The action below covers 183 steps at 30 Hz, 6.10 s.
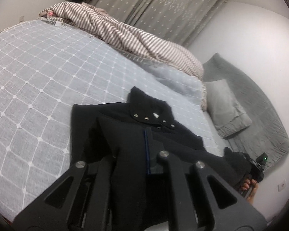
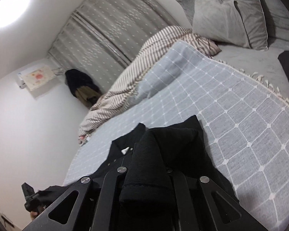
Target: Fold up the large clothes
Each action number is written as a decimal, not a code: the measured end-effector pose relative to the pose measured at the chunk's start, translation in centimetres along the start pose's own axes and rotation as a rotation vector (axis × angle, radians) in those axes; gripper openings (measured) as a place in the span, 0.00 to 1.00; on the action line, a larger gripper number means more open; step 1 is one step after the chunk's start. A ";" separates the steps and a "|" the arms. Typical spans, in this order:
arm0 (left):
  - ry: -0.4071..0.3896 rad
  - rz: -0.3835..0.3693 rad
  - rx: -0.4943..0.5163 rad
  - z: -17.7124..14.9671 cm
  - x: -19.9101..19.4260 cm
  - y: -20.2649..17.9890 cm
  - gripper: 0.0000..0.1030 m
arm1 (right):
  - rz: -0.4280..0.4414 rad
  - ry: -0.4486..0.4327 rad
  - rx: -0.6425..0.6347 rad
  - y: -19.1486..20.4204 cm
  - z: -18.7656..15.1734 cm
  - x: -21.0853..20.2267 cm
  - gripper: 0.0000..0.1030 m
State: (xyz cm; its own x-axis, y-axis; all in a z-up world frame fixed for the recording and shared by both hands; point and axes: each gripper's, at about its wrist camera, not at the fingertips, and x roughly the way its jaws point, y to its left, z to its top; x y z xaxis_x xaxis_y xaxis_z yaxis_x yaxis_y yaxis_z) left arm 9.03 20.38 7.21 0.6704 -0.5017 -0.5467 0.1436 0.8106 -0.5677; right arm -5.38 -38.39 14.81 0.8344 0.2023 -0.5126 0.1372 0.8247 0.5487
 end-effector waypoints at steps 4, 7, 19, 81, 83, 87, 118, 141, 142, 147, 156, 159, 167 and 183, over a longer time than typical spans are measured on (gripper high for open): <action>0.030 0.082 -0.019 0.1 4.5 1.9 0.17 | -0.100 0.073 -0.015 -1.7 -0.2 4.5 0.08; 0.065 0.149 -0.033 -0.5 7.0 3.1 0.23 | -0.186 0.106 -0.046 -3.0 -0.9 7.1 0.12; 0.130 0.228 0.073 -3.0 7.1 3.8 0.77 | -0.270 0.169 -0.078 -5.9 -2.9 7.4 0.60; 0.169 0.445 0.176 -2.6 11.2 0.0 0.98 | -0.488 0.220 -0.287 -0.6 -0.7 12.4 0.74; 0.152 0.462 0.150 -2.6 10.9 0.9 0.98 | -0.457 0.192 -0.269 -1.6 -0.5 11.4 0.75; 0.099 0.452 0.095 -2.7 11.0 3.0 0.98 | -0.384 0.154 -0.130 -5.3 0.3 9.6 0.75; -0.112 0.369 0.146 -1.5 10.7 3.9 0.06 | -0.524 -0.011 -0.345 -1.4 -2.1 12.7 0.06; -0.003 0.513 0.021 5.1 21.4 8.7 0.13 | -0.646 0.076 -0.402 -3.1 4.6 25.5 0.13; 0.019 0.519 -0.005 5.0 21.7 9.3 0.14 | -0.659 0.105 -0.395 -3.8 4.2 25.9 0.17; -0.021 0.526 0.004 5.9 20.1 8.2 0.40 | -0.692 0.127 -0.355 -4.7 4.4 25.2 0.39; -0.027 0.393 0.179 6.5 21.3 1.1 0.81 | -0.510 0.081 -0.474 4.6 3.7 26.3 0.63; 0.085 0.340 0.227 5.8 24.4 0.3 0.87 | -0.391 0.178 -0.485 6.4 2.0 28.8 0.63; 0.173 0.457 0.151 6.6 26.1 6.3 0.89 | -0.479 0.300 -0.390 -1.3 1.5 31.1 0.63; 0.099 0.392 0.238 0.0 15.8 0.9 0.91 | -0.607 0.137 -0.323 0.0 -0.6 21.0 0.73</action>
State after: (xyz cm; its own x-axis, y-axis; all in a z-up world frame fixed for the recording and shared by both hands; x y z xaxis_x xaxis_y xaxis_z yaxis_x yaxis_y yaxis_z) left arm 19.76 13.17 -1.98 0.6364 -0.1609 -0.7544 0.0646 0.9857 -0.1557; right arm 11.79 -33.81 3.70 0.5828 -0.2964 -0.7566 0.3744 0.9243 -0.0738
